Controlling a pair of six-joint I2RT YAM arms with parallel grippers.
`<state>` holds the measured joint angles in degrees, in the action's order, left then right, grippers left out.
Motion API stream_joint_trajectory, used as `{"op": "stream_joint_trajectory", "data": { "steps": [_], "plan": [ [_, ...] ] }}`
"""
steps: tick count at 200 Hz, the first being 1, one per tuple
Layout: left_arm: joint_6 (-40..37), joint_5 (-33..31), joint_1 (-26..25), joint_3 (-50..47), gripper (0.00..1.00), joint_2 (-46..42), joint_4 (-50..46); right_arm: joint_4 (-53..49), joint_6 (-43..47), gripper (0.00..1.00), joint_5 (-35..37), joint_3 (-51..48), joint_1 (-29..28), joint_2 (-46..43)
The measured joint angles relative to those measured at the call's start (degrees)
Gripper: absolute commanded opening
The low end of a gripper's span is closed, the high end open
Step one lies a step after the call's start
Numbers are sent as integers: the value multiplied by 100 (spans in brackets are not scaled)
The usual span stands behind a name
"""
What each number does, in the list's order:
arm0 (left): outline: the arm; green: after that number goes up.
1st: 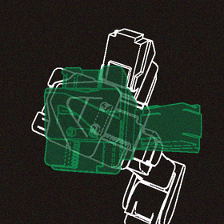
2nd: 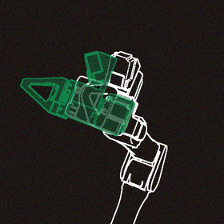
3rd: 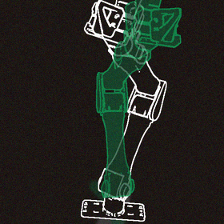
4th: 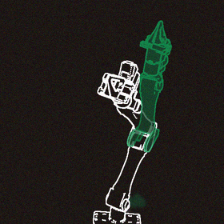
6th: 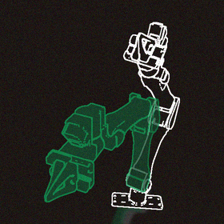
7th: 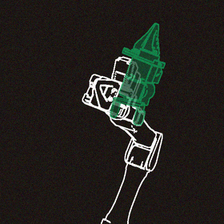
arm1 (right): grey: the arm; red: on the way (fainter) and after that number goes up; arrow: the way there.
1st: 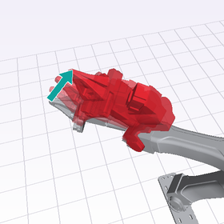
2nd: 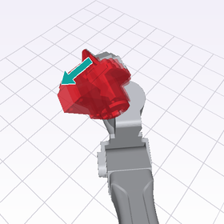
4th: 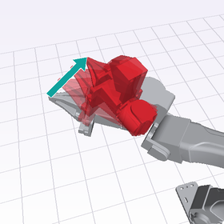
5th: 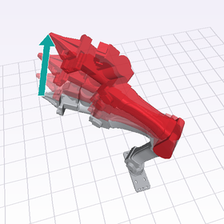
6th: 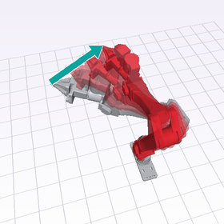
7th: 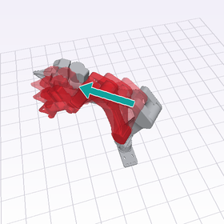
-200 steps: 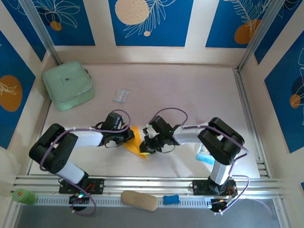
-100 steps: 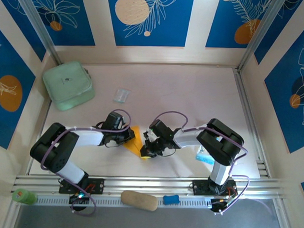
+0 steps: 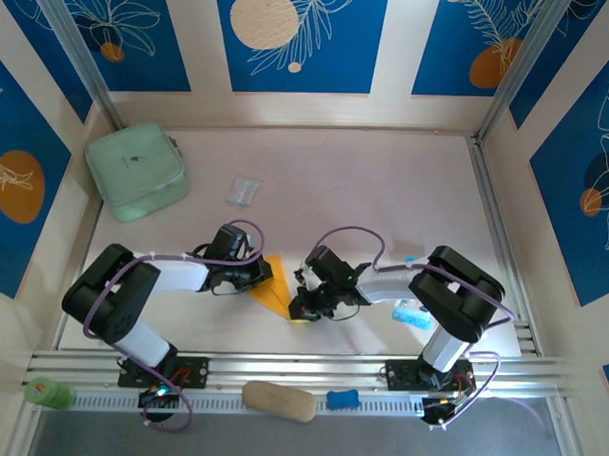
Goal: Fold a paper plane with a square sheet of paper (pick it up from the middle)
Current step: Perform the fourth fold on the wing at the bottom-center of the table.
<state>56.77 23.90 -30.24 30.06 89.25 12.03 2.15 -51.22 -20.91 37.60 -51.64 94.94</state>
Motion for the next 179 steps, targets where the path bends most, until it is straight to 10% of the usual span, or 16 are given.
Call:
{"op": "stream_joint_trajectory", "data": {
  "steps": [179],
  "plan": [
    [555, -258, -474, 129, 1, 645, 1320, -409, -28, 7, 190, 671, 789, -299]
  ]
}}
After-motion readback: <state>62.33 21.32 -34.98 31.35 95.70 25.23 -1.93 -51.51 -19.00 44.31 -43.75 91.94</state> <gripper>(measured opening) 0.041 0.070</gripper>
